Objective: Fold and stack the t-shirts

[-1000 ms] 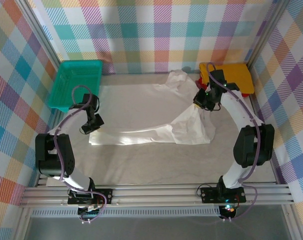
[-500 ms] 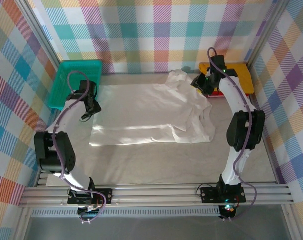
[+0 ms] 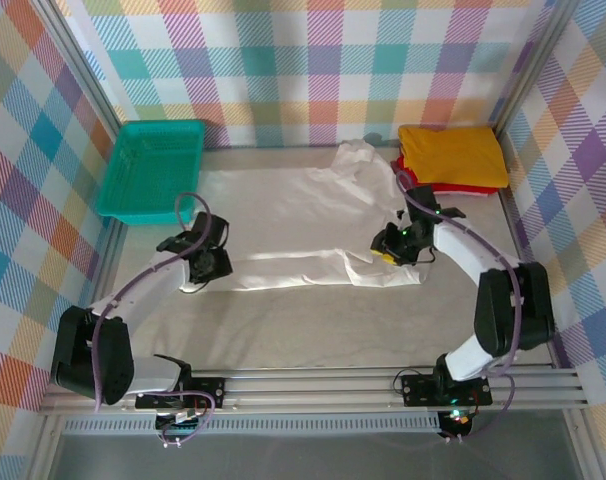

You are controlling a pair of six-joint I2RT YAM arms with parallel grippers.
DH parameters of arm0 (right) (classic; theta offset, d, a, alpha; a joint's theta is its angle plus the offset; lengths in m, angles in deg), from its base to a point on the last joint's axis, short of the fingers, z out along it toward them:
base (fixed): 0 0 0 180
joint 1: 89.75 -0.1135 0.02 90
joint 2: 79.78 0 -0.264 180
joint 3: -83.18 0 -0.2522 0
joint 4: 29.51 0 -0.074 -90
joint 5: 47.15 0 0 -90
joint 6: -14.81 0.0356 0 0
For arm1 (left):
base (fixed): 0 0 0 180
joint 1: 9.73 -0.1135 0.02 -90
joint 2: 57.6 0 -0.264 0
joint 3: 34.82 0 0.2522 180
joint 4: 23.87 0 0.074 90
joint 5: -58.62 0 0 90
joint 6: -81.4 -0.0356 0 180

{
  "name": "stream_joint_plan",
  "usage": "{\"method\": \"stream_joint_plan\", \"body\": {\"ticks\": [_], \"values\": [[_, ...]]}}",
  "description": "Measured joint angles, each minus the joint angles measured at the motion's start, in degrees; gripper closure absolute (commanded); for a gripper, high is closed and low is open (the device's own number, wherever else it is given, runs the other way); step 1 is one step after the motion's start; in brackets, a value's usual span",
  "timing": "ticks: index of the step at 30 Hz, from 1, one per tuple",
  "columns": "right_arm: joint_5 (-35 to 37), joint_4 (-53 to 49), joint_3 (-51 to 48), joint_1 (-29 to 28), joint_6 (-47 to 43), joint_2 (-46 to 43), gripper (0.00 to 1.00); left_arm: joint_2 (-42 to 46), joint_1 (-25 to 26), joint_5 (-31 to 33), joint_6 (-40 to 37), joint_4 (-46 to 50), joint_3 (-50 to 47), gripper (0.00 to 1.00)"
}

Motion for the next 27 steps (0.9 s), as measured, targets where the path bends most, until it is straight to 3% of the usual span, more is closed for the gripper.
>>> {"method": "stream_joint_plan", "body": {"ticks": [8,13,19,27], "values": [[-1.99,7.61,-2.01,-0.79,2.19,6.64,0.65,0.28,2.93,0.61,1.29,-4.35,-1.25,0.54],[-1.88,11.43,-2.08,-1.01,3.93,9.11,0.84,0.28,2.97,0.83,1.33,-4.59,-1.27,0.54],[-0.31,12.35,-1.75,-1.01,4.35,9.11,1.0,0.33,2.97,1.73,1.36,-4.59,-1.99,0.54],[3.13,9.42,3.21,-1.05,2.91,8.46,1.0,1.27,2.97,2.82,1.53,-5.6,-3.74,0.54]]}}
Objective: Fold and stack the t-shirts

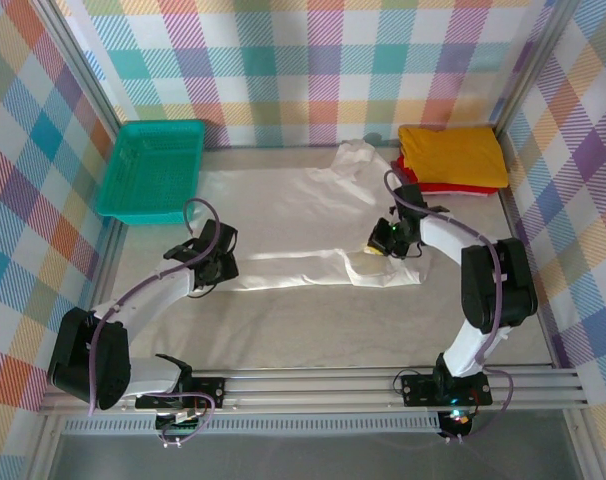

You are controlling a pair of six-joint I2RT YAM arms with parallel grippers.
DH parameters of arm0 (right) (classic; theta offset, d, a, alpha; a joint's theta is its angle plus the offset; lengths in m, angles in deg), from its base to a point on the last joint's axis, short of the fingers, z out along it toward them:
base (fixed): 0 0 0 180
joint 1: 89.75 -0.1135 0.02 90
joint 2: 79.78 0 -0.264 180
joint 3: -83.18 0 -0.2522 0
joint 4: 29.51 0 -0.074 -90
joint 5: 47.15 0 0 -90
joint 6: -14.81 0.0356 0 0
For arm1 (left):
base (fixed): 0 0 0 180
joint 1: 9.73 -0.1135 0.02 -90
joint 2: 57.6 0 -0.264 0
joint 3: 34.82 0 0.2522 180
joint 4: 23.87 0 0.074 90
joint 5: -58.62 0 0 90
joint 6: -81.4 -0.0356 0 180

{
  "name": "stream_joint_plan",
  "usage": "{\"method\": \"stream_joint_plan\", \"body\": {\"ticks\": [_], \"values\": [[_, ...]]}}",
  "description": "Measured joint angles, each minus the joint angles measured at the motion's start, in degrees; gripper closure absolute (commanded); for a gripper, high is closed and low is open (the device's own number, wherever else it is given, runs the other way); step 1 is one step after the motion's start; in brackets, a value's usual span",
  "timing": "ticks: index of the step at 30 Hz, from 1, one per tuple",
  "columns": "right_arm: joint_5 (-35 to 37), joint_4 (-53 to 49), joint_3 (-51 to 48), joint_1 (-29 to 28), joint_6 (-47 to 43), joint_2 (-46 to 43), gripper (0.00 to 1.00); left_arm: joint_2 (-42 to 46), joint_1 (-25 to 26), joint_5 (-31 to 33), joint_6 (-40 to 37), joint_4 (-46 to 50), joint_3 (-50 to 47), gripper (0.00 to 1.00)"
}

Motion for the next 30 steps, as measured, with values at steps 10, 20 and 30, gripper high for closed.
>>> {"method": "stream_joint_plan", "body": {"ticks": [10,20,30], "values": [[3.89,-5.84,16.24,-2.6,-4.5,5.16,1.0,-0.02,0.0,0.57,0.0,-0.31,0.0,0.55],[4.94,-11.96,31.15,-6.47,-9.79,18.16,1.0,-0.17,0.0,1.03,0.0,-1.66,-1.6,0.55],[4.11,-15.74,39.58,-13.4,-16.96,21.81,0.74,-2.4,0.0,1.05,0.0,-3.17,-2.38,0.54]]}}
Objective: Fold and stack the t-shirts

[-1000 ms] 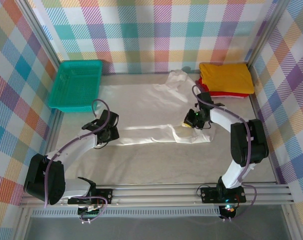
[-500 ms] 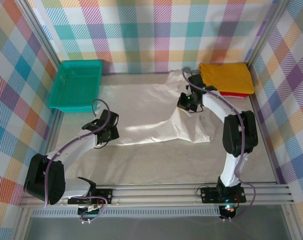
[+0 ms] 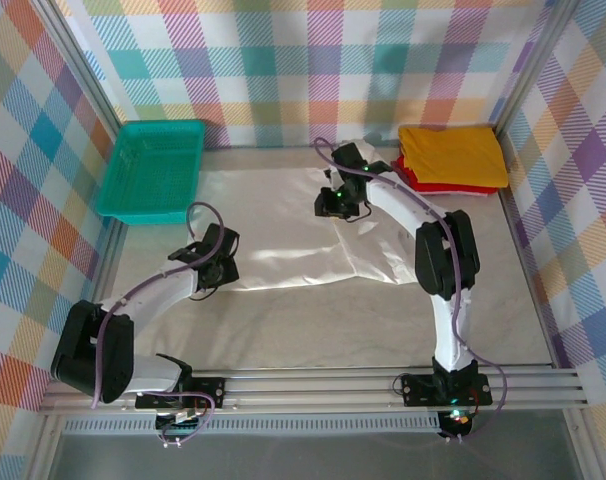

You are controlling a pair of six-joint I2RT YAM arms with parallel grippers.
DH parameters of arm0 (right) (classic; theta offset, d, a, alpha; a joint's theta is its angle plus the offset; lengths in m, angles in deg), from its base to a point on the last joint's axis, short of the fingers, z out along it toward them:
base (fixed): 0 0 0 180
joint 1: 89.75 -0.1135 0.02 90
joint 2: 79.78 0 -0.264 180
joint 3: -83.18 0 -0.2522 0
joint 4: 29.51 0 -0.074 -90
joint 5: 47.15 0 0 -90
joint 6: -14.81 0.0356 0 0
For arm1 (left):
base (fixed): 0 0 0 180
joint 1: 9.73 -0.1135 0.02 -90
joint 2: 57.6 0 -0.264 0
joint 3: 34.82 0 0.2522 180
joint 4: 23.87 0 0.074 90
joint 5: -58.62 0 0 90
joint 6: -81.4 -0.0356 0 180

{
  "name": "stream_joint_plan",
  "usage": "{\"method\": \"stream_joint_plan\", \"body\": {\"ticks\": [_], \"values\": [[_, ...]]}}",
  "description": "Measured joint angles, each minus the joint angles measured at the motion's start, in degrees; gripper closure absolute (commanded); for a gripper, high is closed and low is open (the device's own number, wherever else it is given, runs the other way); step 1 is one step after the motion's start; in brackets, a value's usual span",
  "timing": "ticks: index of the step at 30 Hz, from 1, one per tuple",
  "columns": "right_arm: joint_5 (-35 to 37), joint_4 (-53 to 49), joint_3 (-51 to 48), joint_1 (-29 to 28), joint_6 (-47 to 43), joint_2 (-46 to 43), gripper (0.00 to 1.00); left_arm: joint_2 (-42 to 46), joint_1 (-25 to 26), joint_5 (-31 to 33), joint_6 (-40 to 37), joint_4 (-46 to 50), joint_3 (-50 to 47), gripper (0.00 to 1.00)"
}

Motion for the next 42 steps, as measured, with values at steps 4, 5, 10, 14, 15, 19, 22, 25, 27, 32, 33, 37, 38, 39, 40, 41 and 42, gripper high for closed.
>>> {"method": "stream_joint_plan", "body": {"ticks": [4,5,10,14,15,19,22,25,27,32,33,37,38,39,40,41,42], "values": [[1.03,-0.07,-2.16,0.76,-1.01,-1.2,0.67,-1.18,0.0,0.22,0.0,-0.17,0.0,0.54],[1.29,0.46,-3.91,1.2,-0.98,-2.34,0.66,-1.42,0.0,0.35,0.0,-0.15,0.0,0.54],[1.6,1.66,-12.68,6.67,1.01,-10.75,0.75,-1.57,0.0,0.42,0.0,-0.35,-0.02,0.54],[1.97,3.54,-16.46,11.85,3.02,-14.88,0.89,-1.31,0.0,0.42,-0.02,-1.68,-0.35,0.55],[2.19,3.87,-17.05,12.59,3.3,-15.06,0.94,-1.31,0.0,0.39,0.0,-2.03,-0.39,0.55],[2.1,5.57,-20.87,12.07,4.66,-14.6,0.99,-1.95,-0.24,-0.11,1.09,-3.69,-0.42,0.55],[1.81,6.01,-20.81,11.63,5.35,-11.72,1.0,-3.43,-1.27,-1.16,2.73,-4.87,-0.57,0.56],[1.68,7.3,-20.2,11.43,6.08,-8.15,1.0,-4.61,-3.26,-2.03,4.22,-5.84,-1.27,0.56],[1.73,7.87,-19.3,11.74,6.86,-5.84,1.0,-5.18,-4.63,-2.27,5.09,-5.9,-1.79,0.56],[1.86,10.08,-15.72,12.9,8.57,-0.68,1.0,-6.14,-7.06,-3.32,6.51,-6.12,-3.43,0.56],[1.88,10.45,-14.82,12.9,8.74,0.15,1.0,-6.14,-7.26,-3.37,6.67,-6.12,-3.72,0.56],[1.86,11.58,-10.19,13.35,8.94,3.17,1.0,-6.16,-7.26,-3.54,7.1,-6.54,-3.93,0.56],[1.86,11.96,-8.87,13.4,8.92,3.69,1.0,-6.19,-7.26,-3.52,7.1,-6.58,-3.93,0.56],[1.81,12.39,-8.31,13.51,8.9,3.76,0.99,-6.19,-7.26,-3.52,7.13,-6.67,-3.96,0.56],[1.73,12.79,-7.78,13.51,8.72,3.74,0.97,-6.19,-7.26,-3.52,7.19,-6.86,-4.0,0.55],[1.66,12.94,-7.19,13.55,8.52,3.67,0.93,-6.19,-7.26,-3.52,7.28,-7.06,-4.04,0.55],[1.66,13.29,-7.06,13.6,8.41,3.52,0.86,-6.19,-7.26,-3.52,7.3,-7.19,-4.09,0.55]]}}
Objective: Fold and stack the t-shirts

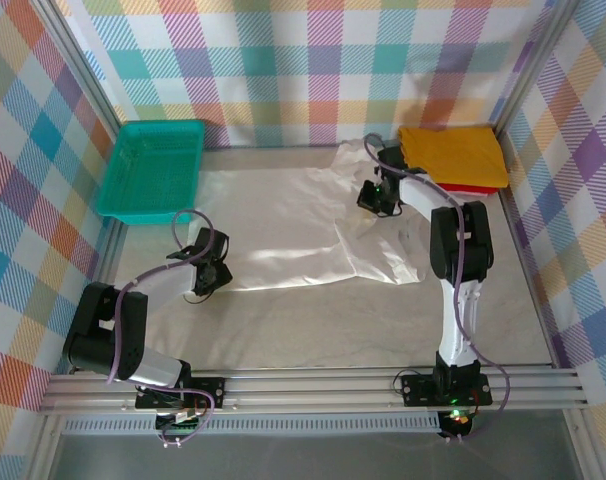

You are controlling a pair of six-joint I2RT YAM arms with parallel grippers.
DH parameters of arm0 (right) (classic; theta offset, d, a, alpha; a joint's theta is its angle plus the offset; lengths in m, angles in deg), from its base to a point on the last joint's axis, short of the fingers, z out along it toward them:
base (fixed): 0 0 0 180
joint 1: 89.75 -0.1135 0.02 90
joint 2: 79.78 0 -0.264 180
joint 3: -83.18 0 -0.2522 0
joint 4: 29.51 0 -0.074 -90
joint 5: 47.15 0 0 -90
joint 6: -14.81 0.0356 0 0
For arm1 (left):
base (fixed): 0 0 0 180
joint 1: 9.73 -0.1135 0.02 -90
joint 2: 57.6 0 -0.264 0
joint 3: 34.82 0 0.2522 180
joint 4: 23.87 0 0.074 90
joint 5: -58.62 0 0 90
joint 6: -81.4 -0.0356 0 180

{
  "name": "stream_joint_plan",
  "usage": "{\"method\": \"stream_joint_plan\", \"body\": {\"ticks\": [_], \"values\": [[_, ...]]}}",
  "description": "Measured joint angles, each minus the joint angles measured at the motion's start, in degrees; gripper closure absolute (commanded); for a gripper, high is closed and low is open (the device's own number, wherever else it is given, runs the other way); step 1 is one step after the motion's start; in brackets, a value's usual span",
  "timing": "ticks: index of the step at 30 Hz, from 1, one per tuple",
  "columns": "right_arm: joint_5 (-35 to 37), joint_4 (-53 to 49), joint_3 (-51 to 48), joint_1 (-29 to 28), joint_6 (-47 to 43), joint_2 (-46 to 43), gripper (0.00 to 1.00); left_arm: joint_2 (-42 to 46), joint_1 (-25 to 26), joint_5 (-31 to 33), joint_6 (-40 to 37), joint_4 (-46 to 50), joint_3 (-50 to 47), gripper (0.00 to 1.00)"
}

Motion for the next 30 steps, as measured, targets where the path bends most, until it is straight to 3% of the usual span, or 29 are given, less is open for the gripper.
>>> {"method": "stream_joint_plan", "body": {"ticks": [3,5,8,15,23,30], "values": [[0.02,0.83,-2.08,0.55,-1.05,-2.1,0.74,0.24,-0.15,-0.02,0.0,-0.28,-0.26,0.54],[-0.09,0.59,-5.6,0.94,-1.73,-5.33,0.61,0.66,-0.15,-0.04,0.0,-0.7,-0.79,0.54],[0.74,-1.09,-8.26,1.95,-3.04,-8.87,0.54,0.98,-0.17,-0.07,-0.02,-1.22,-1.11,0.54],[2.12,-3.06,-8.61,3.32,-4.33,-8.76,0.53,0.96,-0.37,-0.44,-0.11,-1.66,-1.14,0.54],[1.05,-3.87,-2.47,2.6,-4.72,-0.9,0.62,0.96,-0.37,-0.7,-0.24,-1.68,-1.11,0.54],[1.77,-5.07,0.28,2.12,-4.79,2.08,0.93,0.96,-0.37,-0.72,-0.26,-1.68,-1.11,0.54]]}}
